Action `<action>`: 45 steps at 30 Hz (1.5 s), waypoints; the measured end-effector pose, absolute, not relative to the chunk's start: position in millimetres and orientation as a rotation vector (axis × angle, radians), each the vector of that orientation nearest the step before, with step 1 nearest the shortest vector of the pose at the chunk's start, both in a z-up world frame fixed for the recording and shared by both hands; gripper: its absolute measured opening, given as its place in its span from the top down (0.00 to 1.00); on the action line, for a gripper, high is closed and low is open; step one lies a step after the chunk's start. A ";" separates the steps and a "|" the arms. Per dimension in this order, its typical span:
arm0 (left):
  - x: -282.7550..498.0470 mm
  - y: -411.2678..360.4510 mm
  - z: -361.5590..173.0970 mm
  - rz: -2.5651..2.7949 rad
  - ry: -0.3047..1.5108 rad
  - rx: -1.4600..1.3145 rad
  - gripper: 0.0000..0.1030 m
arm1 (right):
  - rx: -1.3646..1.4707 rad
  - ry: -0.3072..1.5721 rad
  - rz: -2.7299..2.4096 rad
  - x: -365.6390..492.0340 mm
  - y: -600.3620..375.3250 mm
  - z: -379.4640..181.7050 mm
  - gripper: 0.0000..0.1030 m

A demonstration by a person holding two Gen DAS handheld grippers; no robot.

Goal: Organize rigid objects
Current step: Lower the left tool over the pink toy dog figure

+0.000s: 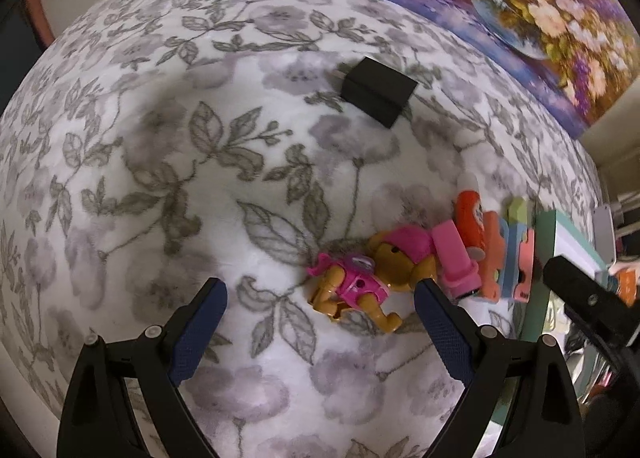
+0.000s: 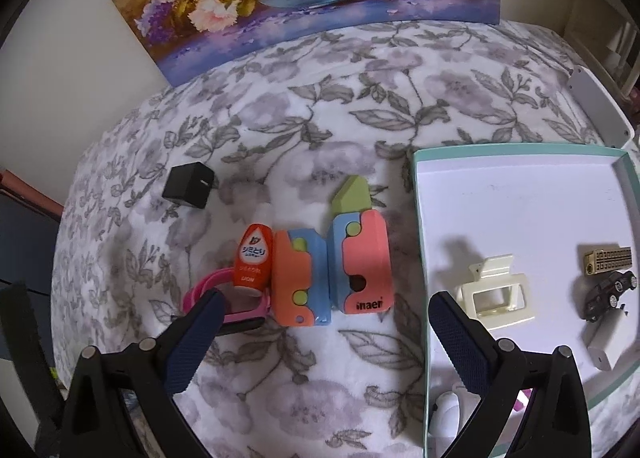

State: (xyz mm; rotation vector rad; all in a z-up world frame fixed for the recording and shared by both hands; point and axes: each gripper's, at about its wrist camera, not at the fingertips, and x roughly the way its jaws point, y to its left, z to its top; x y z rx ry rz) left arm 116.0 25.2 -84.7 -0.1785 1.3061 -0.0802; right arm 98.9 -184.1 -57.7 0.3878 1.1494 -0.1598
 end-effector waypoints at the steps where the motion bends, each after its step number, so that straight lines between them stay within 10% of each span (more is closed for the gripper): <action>1: 115.9 22.3 -85.8 -0.085 1.307 -0.166 0.08 | 0.390 1.148 -0.156 98.3 -184.4 -56.7 0.00; 27: 111.7 -6.4 -95.8 -0.237 1.343 -0.101 0.39 | 0.378 1.183 -0.170 98.3 -184.7 -66.1 0.00; 45: 116.6 36.2 -93.0 -0.071 1.336 -0.202 0.40 | 0.389 1.143 -0.067 102.7 -158.0 -68.5 0.00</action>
